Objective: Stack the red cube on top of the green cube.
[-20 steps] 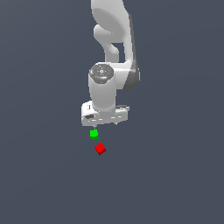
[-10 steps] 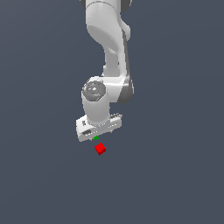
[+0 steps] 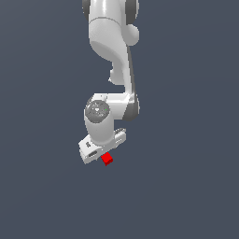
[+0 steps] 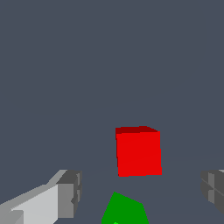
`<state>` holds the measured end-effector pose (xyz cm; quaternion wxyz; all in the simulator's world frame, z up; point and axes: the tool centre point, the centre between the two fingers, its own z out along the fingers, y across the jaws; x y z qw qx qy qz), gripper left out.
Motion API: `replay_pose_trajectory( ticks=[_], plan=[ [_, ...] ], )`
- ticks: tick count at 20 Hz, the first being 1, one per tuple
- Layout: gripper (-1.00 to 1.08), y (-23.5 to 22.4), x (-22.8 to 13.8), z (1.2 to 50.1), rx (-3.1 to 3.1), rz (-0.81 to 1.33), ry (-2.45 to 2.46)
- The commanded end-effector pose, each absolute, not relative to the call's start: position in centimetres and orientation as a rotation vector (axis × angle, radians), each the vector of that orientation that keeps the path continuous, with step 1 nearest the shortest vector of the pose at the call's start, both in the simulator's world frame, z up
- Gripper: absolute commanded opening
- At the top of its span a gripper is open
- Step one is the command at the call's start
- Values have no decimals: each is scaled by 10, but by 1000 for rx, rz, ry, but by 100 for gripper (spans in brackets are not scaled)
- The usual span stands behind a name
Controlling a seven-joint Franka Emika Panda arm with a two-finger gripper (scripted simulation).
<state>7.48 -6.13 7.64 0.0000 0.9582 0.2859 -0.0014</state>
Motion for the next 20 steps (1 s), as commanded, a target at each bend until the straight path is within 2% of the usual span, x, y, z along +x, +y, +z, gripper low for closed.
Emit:
replay_pose_trajectory(
  ticks=[1, 13, 20],
  plan=[
    [100, -62, 80, 73, 2997, -1, 941],
    [100, -62, 84, 68, 2988, 0, 971],
    [100, -62, 83, 38, 2988, 0, 971]
  ],
)
